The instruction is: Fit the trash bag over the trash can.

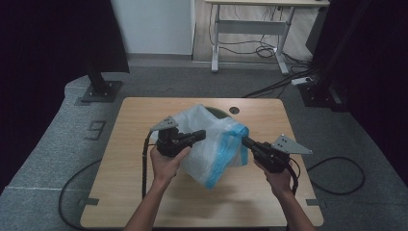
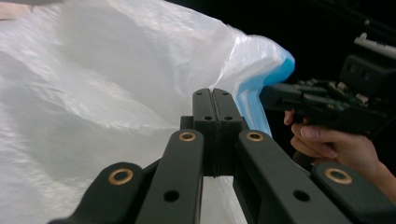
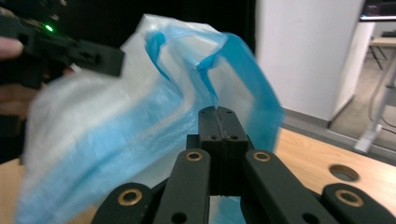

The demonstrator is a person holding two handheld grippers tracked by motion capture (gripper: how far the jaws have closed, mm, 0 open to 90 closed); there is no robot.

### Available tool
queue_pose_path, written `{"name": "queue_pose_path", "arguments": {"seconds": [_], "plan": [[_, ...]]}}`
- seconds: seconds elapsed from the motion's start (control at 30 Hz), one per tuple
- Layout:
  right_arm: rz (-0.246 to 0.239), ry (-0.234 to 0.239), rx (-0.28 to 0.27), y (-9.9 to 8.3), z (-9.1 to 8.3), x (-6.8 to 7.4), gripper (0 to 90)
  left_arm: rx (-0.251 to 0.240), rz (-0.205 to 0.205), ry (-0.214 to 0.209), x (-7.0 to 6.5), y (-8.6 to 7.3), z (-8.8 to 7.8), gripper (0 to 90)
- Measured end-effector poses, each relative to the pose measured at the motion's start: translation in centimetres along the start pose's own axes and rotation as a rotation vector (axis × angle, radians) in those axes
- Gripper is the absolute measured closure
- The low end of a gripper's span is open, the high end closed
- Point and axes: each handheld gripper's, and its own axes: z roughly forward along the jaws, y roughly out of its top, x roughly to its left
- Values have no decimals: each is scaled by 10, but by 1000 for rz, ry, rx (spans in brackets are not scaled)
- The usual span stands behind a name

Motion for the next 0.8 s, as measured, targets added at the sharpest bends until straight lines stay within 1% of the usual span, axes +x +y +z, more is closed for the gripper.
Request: {"name": "queue_pose_path", "arguments": {"seconds": [0.1,0.13,0.17,0.2,0.23,0.27,0.3,0.33,0.4,0.43,0.47,0.5,0.53,0.57,0.63,0.67,0.73,0.77,0.8], "plan": [[3,-17,11,0,0,-3,890,-18,-7,9,3,2,-3,900],[-15,-53,35,-1,1,-8,890,-37,-14,26,8,4,-5,900],[-28,-70,45,-1,2,-11,890,-37,-14,26,8,4,-5,900],[-23,-90,59,-1,3,-16,890,-47,-33,34,14,5,-6,900],[-23,-90,59,-1,3,-16,890,-47,-33,34,14,5,-6,900],[-9,-98,60,-1,2,-20,890,-53,-37,37,16,5,-8,900],[7,-107,60,-1,1,-24,890,-62,-34,50,18,6,-10,900],[15,-128,62,-1,-1,-31,890,-72,-33,61,20,6,-13,900],[21,-129,64,-2,-2,-32,890,-75,-37,63,22,6,-15,900],[34,-110,65,-1,-2,-35,890,-76,-39,63,22,6,-15,900],[34,-110,65,-1,-2,-35,890,-74,-37,66,22,6,-15,900],[38,-96,55,1,-4,-34,889,-73,-35,68,21,6,-14,900],[52,-53,19,5,-6,-29,887,-71,-32,69,20,6,-13,900],[45,-42,7,7,-7,-26,885,-66,-28,65,19,6,-11,900],[26,-16,-14,11,-9,-20,794,-63,-25,60,17,5,-9,900],[20,-13,-24,13,-9,-16,749,-63,-25,60,17,5,-9,900],[2,1,-42,17,-9,-12,699,-52,-16,59,14,4,-6,900],[2,1,-42,17,-9,-12,699,-52,-16,59,14,4,-6,900],[-10,-4,-48,21,-6,-9,629,-52,-15,54,13,4,-5,900]]}}
